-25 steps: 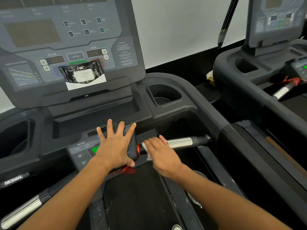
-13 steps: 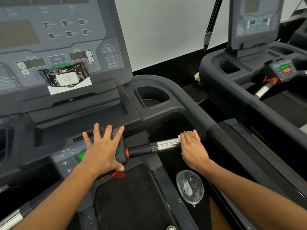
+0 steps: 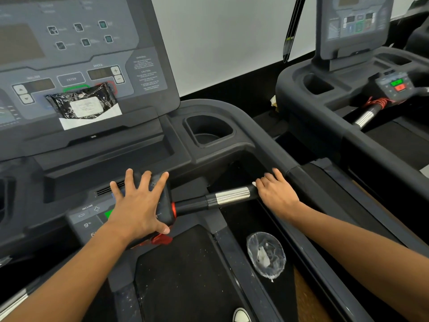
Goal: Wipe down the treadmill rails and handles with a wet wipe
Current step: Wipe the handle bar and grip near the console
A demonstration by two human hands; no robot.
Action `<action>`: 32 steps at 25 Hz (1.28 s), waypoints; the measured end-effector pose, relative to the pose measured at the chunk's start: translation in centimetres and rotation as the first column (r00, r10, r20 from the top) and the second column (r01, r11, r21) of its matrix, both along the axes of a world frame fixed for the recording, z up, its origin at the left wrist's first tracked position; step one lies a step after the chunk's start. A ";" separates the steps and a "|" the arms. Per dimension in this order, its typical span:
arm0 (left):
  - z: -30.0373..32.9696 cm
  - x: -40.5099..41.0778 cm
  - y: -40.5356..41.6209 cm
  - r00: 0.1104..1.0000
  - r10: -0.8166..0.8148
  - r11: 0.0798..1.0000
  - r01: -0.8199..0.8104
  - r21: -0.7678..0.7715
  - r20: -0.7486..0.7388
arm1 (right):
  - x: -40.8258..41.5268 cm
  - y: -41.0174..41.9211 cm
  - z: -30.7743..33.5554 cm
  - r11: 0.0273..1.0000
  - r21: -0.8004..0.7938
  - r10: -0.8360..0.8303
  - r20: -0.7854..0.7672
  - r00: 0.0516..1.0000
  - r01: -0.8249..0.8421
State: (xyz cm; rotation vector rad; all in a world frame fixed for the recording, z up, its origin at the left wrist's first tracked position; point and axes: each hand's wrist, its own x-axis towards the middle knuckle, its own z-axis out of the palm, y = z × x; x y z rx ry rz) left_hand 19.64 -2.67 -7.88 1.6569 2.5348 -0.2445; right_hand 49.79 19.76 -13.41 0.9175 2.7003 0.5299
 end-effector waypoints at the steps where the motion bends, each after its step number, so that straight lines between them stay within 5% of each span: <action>1: 0.0 0.0 0.0 1.000 -0.001 1.000 0.001 0.003 0.001 | 0.0 -0.3 0.0 0.999 0.022 -0.022 -0.054 0.998 0.023; 4: 0.1 0.1 0.0 1.000 -0.001 1.000 0.001 0.003 0.004 | 0.1 -0.9 -0.2 0.991 -0.112 -0.094 -0.211 0.973 0.071; 6: 0.1 0.2 -0.1 1.000 -0.002 1.000 0.002 0.005 0.005 | 0.2 -2.0 -1.0 0.941 -0.305 -0.270 -0.407 0.873 0.149; 7: 0.2 0.2 -0.1 1.000 -0.003 1.000 0.003 0.007 0.005 | 0.1 -2.6 -1.3 0.878 -0.436 -0.427 -0.530 0.732 0.196; 9: 0.1 0.2 -0.1 1.000 -0.009 1.000 0.009 0.011 0.002 | -0.2 -4.3 -2.2 0.701 -0.679 -0.711 -0.645 0.281 0.215; 10: 0.1 0.1 0.0 1.000 -0.010 1.000 0.010 0.014 0.001 | -0.6 -5.0 -2.6 0.634 -0.743 -0.769 -0.635 0.075 0.212; 12: 0.2 0.1 0.0 1.000 -0.009 1.000 0.009 0.007 0.011 | -1.3 -5.2 -3.0 0.549 -0.802 -0.791 -0.590 -0.163 0.235; 18: 0.2 0.1 -0.1 1.000 -0.009 1.000 0.009 0.009 0.010 | -1.4 -5.6 -3.0 0.458 -0.869 -0.769 -0.492 -0.408 0.185; 22: 0.1 0.2 0.1 1.000 -0.008 1.000 0.008 0.003 0.014 | -2.5 -5.2 -2.9 0.366 -0.921 -0.700 -0.176 -0.692 -0.136; 28: 0.1 0.1 0.2 1.000 0.005 1.000 -0.005 0.003 0.028 | -5.0 -5.0 -2.1 0.317 -0.945 -0.554 -0.111 -0.825 -0.086; 29: 0.0 0.2 0.3 1.000 0.006 1.000 -0.006 0.000 0.029 | -5.2 -5.5 -1.9 0.319 -0.948 -0.583 -0.193 -0.789 -0.004; 32: 0.0 0.2 0.2 1.000 0.009 1.000 -0.009 0.005 0.028 | -6.9 -8.6 -1.3 0.461 -0.859 -0.731 -0.510 -0.453 0.225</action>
